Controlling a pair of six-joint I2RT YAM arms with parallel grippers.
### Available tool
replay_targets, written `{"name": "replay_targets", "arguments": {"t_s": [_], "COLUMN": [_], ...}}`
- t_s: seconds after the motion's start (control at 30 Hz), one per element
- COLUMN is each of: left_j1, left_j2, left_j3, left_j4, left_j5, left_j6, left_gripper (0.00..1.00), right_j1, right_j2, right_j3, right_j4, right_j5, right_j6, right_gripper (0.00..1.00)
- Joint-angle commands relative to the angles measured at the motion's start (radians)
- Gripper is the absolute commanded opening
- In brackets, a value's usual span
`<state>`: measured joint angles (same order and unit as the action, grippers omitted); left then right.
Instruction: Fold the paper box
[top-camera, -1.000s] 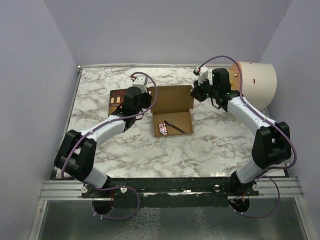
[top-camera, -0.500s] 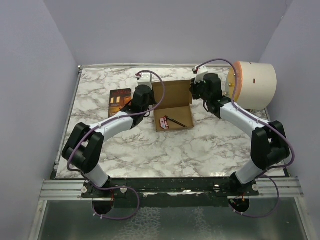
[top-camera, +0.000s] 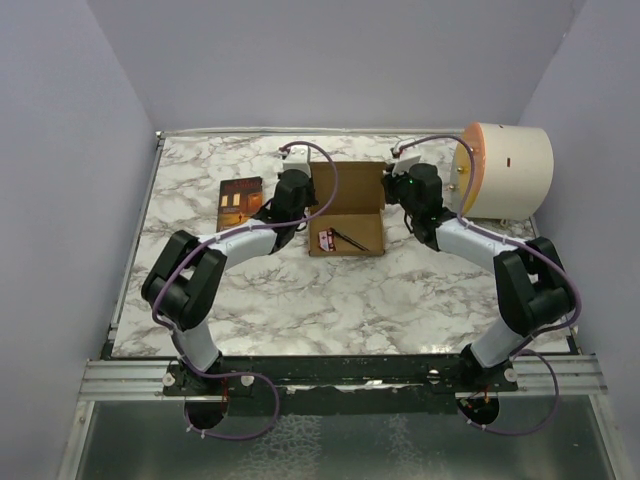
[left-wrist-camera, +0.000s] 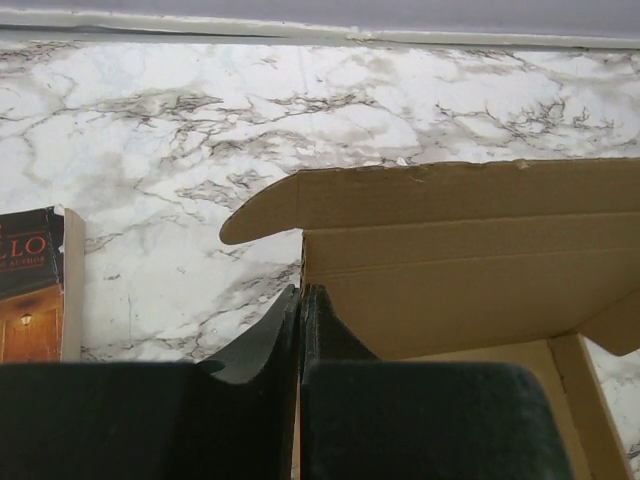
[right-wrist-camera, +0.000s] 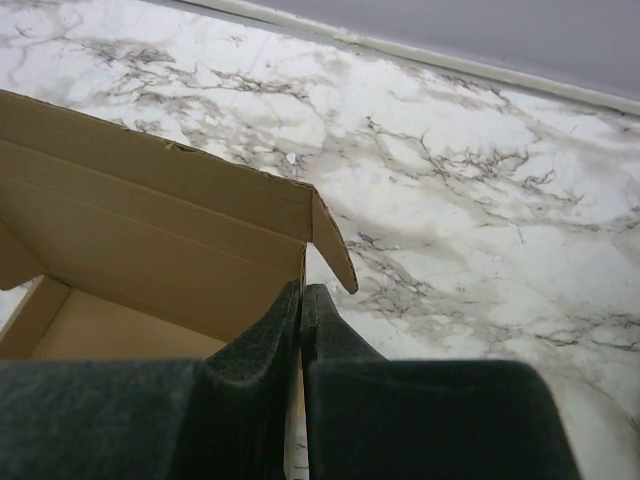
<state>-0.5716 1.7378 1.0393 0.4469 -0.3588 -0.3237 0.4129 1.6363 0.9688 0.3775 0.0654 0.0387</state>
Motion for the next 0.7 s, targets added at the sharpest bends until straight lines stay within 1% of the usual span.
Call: {"name": "replay_targets", "arguments": {"t_s": [0.0,0.33,0.53,0.67], "left_j1": [-0.032,-0.069,-0.087,-0.099], "left_j2": [0.004,-0.029,-0.035,-0.074], "left_j3": [-0.003,-0.065,-0.108,-0.137], "left_j4": [0.092,0.128,0.142,0.157], "left_j5": [0.015,-0.025,-0.041,-0.059], "left_j6": [-0.036,-0.016,-0.024,-0.032], "left_gripper": [0.00,0.00,0.00,0.00], "right_j1": [0.027,0.027,0.027,0.027], "right_j2": [-0.030,-0.095,-0.126,-0.141], "right_j3": [-0.054,-0.146,-0.167,-0.183], "right_j4": [0.115,0.120,0.095,0.083], "right_j5": [-0.049,-0.090,-0.101,-0.112], "right_j6": [0.045,0.064,0.074,0.084], "right_gripper": [0.01,0.01,0.03,0.03]}}
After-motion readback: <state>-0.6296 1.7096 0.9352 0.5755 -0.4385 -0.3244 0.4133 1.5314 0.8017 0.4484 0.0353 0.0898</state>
